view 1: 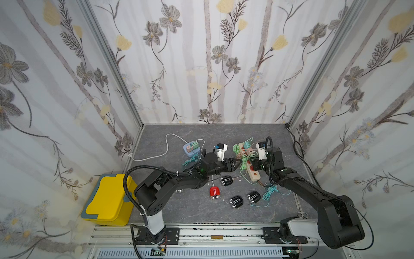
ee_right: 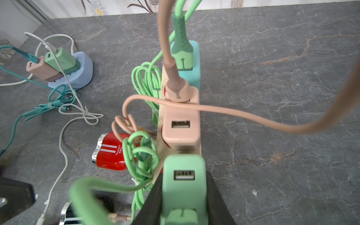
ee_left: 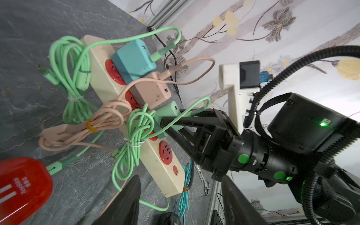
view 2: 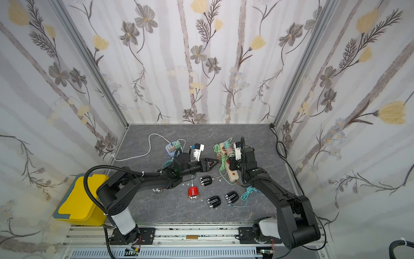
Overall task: Unplug the electric shaver
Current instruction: Remove the plug from the socket.
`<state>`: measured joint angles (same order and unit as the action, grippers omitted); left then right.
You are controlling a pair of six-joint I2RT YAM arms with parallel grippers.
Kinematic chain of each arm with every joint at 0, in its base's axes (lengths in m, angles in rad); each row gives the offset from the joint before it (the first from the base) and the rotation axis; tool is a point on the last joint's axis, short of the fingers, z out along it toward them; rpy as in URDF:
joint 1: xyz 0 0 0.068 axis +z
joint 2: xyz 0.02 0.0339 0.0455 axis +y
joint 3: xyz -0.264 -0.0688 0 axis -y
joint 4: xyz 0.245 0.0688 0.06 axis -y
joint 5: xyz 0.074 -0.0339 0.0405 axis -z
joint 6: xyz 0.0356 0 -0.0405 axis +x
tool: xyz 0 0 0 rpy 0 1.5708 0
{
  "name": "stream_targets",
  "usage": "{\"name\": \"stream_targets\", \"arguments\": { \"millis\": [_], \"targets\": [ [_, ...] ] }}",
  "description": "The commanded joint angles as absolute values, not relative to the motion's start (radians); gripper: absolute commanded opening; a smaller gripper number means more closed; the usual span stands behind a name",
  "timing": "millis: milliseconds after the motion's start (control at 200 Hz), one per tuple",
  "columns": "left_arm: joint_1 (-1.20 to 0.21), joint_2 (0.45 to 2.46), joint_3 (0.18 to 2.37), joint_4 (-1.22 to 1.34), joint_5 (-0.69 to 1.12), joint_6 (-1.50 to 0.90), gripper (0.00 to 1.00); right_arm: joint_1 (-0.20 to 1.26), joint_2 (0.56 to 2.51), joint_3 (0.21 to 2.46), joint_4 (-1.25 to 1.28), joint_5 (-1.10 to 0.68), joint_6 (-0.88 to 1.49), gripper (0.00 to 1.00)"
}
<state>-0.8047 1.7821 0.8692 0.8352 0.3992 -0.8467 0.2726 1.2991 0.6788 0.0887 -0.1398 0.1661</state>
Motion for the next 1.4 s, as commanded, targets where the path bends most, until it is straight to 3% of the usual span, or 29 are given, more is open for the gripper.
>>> {"name": "stream_targets", "arguments": {
  "millis": [0, 295, 500, 1394],
  "targets": [
    [-0.817, 1.803, 0.873, 0.853, 0.429, -0.873, 0.57, 0.274, 1.279, 0.674, 0.2, -0.178, 0.193, 0.17],
    [-0.886, 1.909, 0.917, 0.97, 0.475, -1.034, 0.55, 0.274, 1.26, 0.648, 0.249, -0.196, 0.24, 0.17],
    [-0.891, 1.968, 0.934, 1.013, 0.435, -1.154, 0.6, 0.274, 1.238, 0.628, 0.273, -0.2, 0.257, 0.16],
    [-0.875, 2.113, 1.08, 0.895, 0.403, -1.207, 0.53, 0.284, 1.208, 0.591, 0.317, -0.232, 0.294, 0.14]
  ]
}}
